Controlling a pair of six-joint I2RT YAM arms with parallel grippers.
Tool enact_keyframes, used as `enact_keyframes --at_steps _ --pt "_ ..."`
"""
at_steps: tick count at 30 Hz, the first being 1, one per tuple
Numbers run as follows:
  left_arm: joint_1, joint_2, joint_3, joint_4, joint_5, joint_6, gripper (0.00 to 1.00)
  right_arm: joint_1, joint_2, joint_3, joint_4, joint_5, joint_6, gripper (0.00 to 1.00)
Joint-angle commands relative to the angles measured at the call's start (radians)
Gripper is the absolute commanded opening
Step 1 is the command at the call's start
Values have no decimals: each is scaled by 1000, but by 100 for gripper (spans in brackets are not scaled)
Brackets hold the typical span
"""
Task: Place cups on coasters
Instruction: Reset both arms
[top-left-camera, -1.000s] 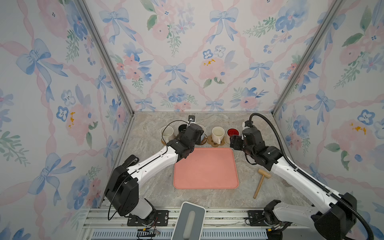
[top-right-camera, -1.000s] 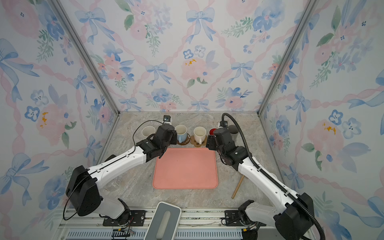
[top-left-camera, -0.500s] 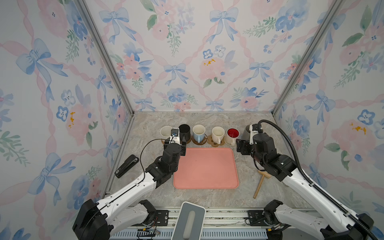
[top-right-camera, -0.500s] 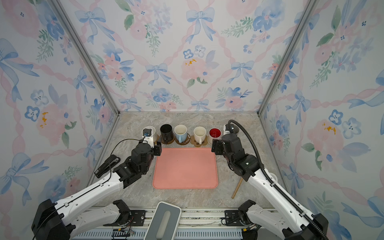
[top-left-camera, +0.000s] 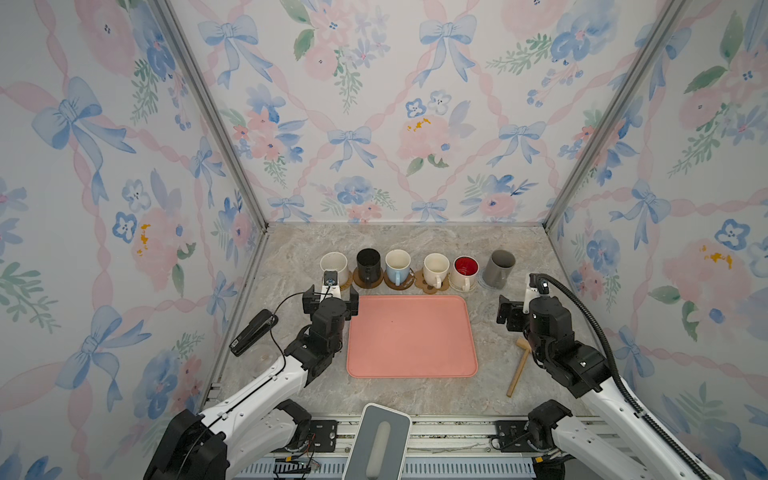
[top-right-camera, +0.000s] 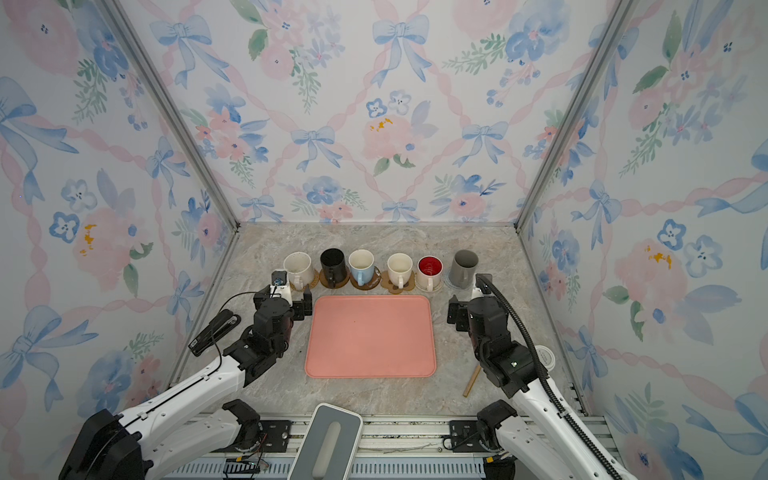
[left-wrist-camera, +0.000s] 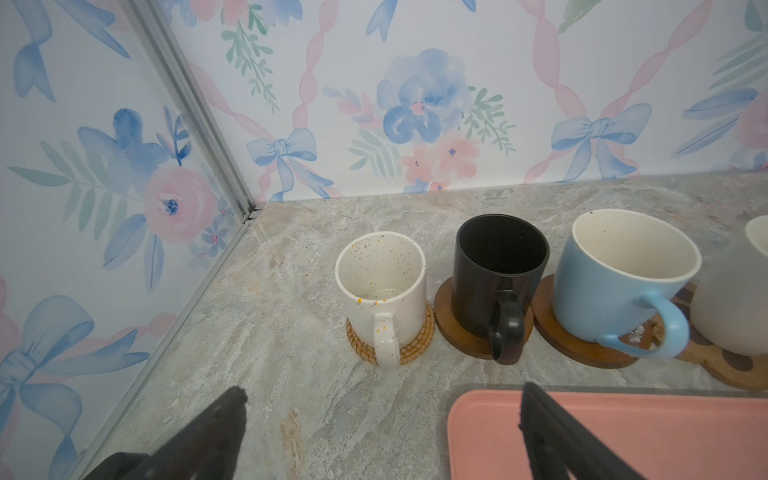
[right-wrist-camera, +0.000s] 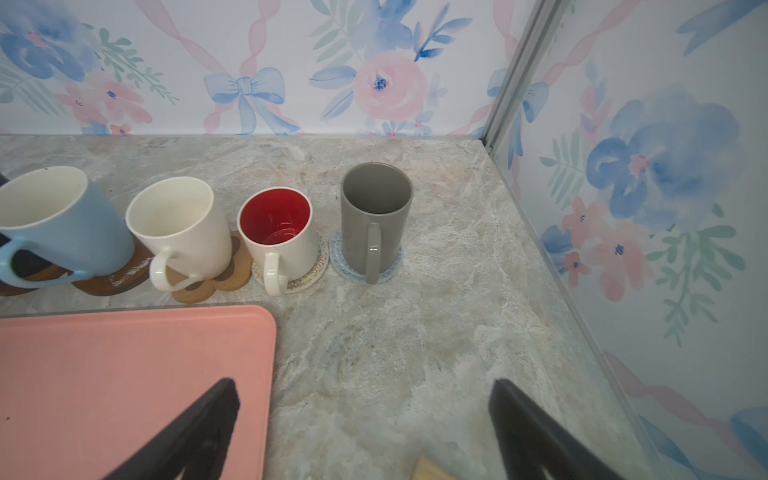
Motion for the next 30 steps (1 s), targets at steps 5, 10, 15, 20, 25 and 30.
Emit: enact_keyframes --at_steps 5,10,15,20,25,30 --pt "115 -50 -85 98 89 31 98 -160 58 -155 262 -106 -69 97" --pt "205 -66 -159 194 164 20 98 -208 156 -201 407 -129 -133 97" --pt "257 -23 -202 286 194 28 98 -250 264 -216 533 -217 -194 97" --pt "301 55 -234 405 216 45 98 -290 364 -238 675 -288 -212 98" --pt "352 148 -261 518 272 48 98 -333 470 -289 871 -339 -192 100" --pt "370 232 -277 615 294 47 98 -357 538 -277 933 -364 -192 99"
